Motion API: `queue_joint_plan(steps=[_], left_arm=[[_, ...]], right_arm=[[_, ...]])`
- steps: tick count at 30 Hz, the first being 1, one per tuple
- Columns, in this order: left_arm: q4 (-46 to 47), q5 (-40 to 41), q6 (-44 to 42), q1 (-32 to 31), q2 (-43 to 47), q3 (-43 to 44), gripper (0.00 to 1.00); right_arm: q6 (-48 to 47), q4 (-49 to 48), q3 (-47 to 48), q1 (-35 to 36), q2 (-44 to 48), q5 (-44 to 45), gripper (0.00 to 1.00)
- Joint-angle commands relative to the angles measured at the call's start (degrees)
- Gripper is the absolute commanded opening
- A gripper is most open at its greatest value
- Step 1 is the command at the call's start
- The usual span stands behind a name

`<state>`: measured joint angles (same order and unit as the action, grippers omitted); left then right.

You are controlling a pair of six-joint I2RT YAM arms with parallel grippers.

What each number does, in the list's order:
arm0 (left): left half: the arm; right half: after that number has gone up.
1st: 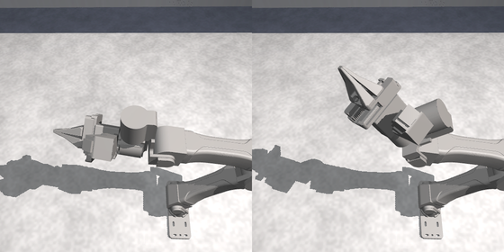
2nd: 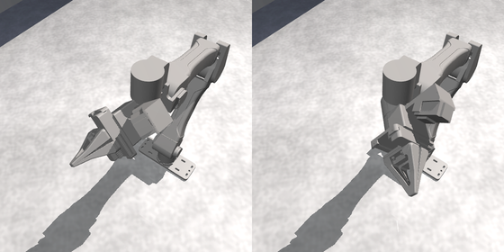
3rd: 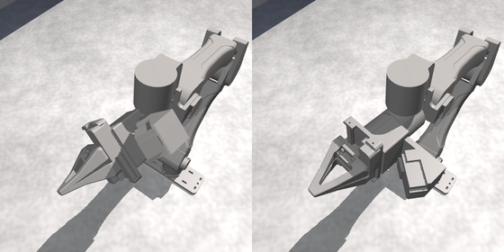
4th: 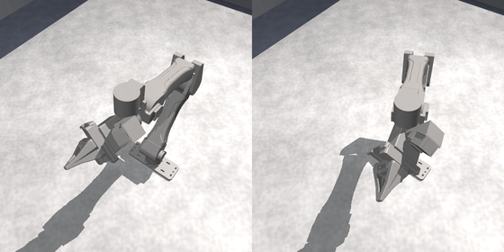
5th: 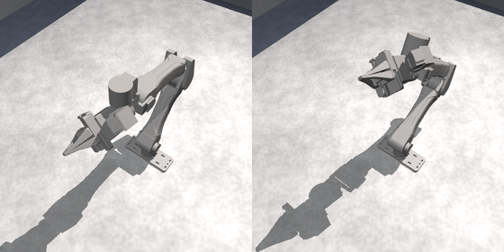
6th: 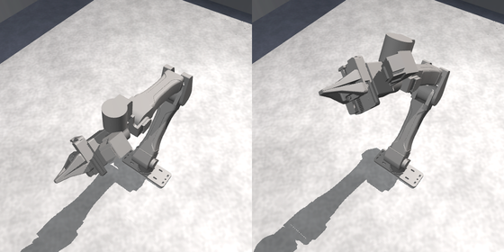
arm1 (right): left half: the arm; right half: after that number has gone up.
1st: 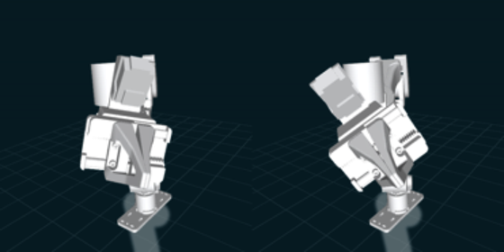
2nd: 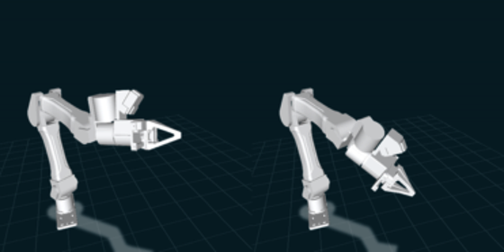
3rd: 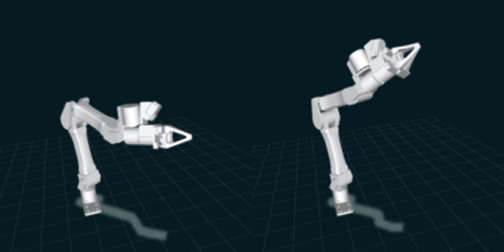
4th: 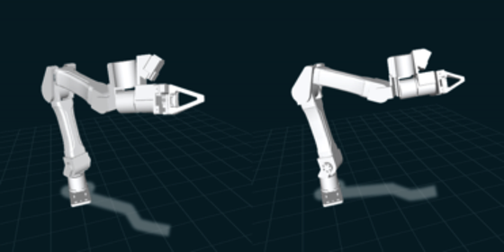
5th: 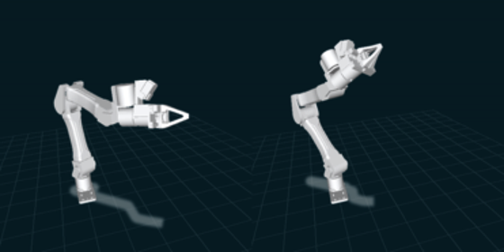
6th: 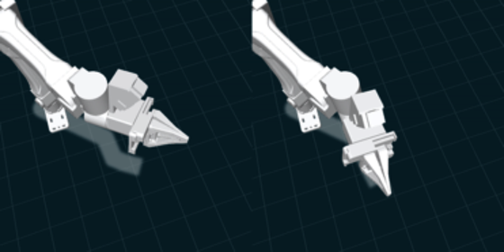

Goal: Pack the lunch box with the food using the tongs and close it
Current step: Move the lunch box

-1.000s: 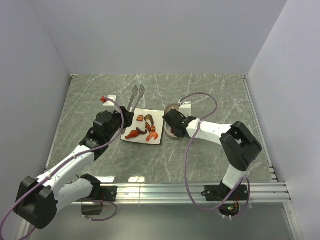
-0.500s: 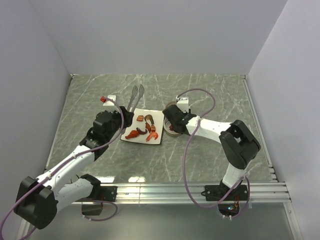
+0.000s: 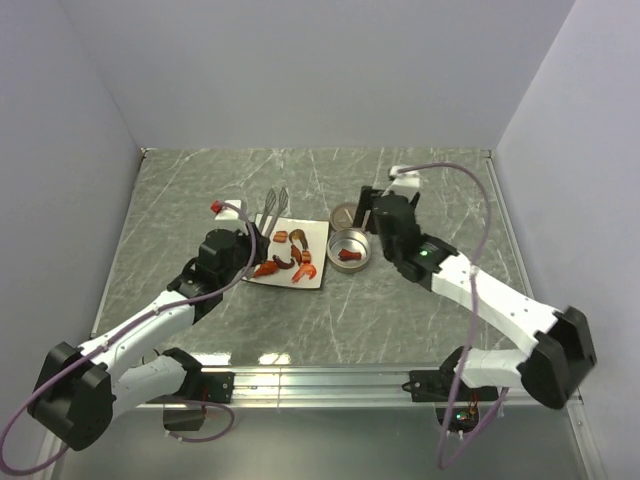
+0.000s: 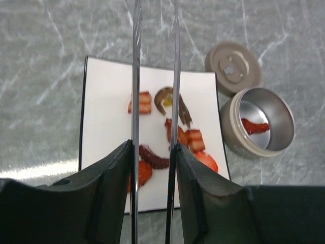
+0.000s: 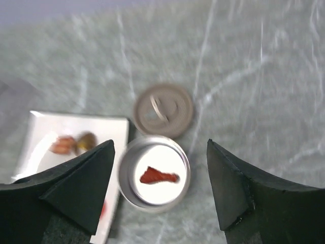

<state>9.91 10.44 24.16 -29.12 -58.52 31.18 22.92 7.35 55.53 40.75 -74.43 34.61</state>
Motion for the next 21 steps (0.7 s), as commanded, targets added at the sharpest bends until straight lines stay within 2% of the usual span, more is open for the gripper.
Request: queue_joint_plan(steps=[1, 5, 13, 21], left_arm=[[-3.0, 5.7, 2.5, -3.0, -0.2, 1.1, 0.44], [-9.4, 10.5, 5.4, -7.9, 0.8, 1.3, 0.45], [-24.7, 21.5, 17.0, -18.3, 3.5, 2.3, 0.46], [-24.9, 27.6, 17.2, -21.6, 0.9, 3.8, 0.47]], right_arm=[[-4.3, -7.2, -1.6, -2.9, 6.7, -4.1, 0.8], [-5.3, -12.4, -3.3, -7.6, 10.7, -10.5, 0.81], [-4.1, -18.3, -7.3, -13.3, 9.5, -21.1, 0.82], [-3.5, -20.0, -7.8, -14.7, 6.5, -24.5, 0.82]])
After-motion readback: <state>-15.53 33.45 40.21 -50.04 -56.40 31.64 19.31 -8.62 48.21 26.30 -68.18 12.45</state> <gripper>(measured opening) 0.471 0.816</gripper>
